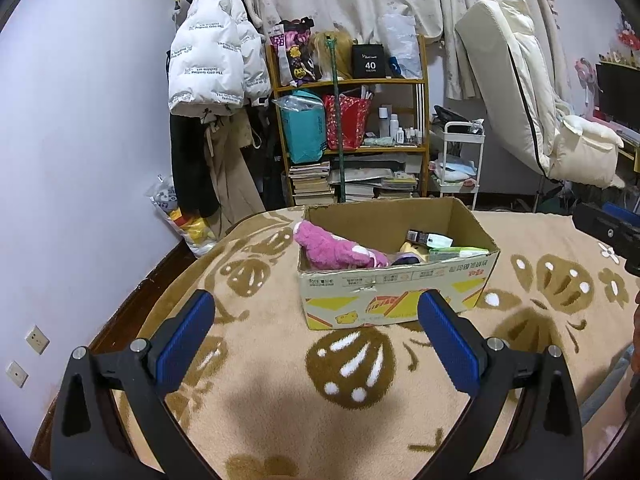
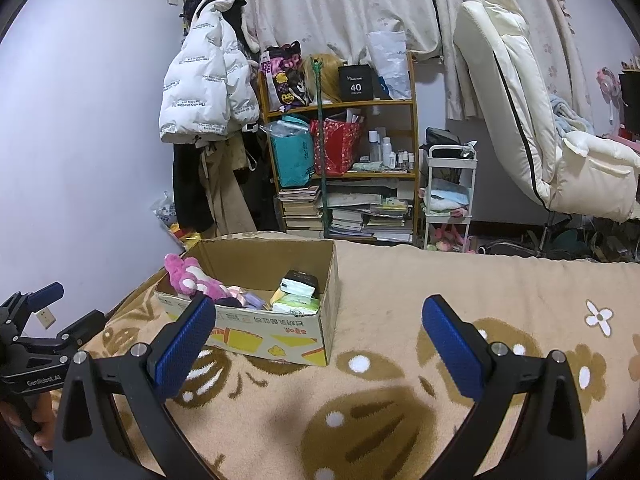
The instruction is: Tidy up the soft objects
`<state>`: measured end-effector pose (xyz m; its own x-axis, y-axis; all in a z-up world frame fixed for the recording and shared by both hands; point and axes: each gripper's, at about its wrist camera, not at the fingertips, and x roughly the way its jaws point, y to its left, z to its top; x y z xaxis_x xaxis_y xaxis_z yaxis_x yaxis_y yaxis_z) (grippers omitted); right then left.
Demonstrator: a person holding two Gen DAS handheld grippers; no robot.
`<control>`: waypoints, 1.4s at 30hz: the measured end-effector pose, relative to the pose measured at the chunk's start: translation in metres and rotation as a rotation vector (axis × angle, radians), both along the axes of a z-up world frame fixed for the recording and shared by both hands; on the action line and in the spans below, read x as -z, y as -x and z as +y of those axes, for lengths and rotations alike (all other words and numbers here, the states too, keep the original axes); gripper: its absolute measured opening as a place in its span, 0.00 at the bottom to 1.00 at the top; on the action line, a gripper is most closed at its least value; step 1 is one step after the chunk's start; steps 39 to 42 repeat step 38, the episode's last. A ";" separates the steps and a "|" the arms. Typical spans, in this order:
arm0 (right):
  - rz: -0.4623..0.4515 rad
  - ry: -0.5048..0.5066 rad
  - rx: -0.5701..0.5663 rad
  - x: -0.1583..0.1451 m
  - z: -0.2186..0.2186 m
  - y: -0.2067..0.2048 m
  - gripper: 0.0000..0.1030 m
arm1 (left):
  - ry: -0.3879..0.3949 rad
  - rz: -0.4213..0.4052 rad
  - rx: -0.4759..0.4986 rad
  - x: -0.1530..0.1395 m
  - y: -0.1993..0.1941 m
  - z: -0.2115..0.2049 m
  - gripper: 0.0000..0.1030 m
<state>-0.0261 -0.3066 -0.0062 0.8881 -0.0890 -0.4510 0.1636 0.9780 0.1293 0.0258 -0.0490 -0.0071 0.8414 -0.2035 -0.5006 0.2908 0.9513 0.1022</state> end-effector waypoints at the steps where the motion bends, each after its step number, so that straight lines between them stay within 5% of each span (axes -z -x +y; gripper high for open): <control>1: -0.001 0.000 0.000 0.000 -0.001 0.000 1.00 | 0.003 0.000 0.001 0.000 0.000 0.000 0.98; 42: 0.003 0.002 0.017 -0.001 -0.005 0.003 1.00 | -0.014 0.003 0.000 0.000 -0.002 0.003 0.98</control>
